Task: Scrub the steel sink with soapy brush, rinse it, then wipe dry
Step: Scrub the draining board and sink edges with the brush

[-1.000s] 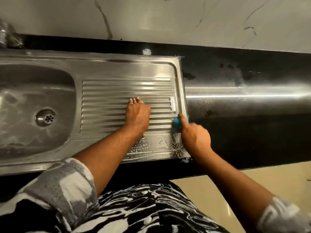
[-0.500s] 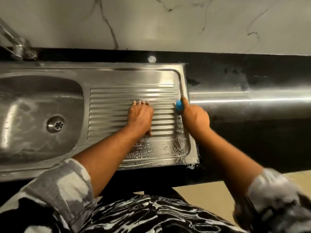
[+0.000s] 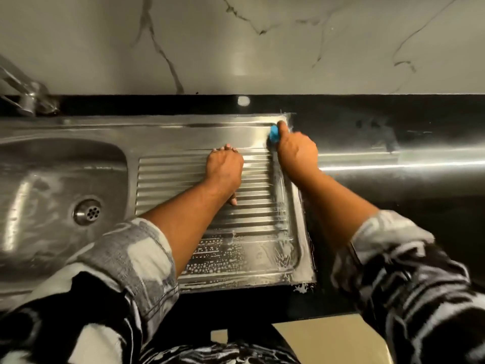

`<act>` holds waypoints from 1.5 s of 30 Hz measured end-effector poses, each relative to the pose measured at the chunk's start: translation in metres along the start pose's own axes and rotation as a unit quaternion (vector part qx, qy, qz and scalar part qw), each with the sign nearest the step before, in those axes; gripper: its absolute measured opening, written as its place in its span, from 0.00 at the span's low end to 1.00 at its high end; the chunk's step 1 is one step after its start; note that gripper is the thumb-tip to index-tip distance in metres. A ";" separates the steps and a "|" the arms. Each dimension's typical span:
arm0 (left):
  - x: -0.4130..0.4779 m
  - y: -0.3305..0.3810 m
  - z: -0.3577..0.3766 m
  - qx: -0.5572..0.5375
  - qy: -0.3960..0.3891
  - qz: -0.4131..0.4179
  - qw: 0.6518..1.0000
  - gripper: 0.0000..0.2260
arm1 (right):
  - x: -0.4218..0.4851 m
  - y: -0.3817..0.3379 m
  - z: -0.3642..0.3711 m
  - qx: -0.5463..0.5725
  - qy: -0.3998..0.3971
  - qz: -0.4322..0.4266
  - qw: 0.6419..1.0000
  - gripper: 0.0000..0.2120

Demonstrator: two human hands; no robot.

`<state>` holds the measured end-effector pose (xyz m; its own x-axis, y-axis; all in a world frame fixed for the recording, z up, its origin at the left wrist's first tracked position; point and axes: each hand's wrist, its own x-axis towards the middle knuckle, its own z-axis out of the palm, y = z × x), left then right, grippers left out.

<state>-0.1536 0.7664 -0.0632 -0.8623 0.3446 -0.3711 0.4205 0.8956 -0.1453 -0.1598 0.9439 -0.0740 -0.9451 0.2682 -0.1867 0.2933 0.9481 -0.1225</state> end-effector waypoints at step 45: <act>-0.004 0.001 0.013 -0.050 -0.014 -0.069 0.996 0.36 | -0.008 0.015 -0.006 -0.021 -0.041 -0.043 0.998 0.20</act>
<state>-0.1457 0.7620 -0.0737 -0.9010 0.2104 -0.3794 0.2680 0.9576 -0.1054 -0.1491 0.9571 -0.0691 -0.9510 0.1726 -0.2566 0.2039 0.9738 -0.1007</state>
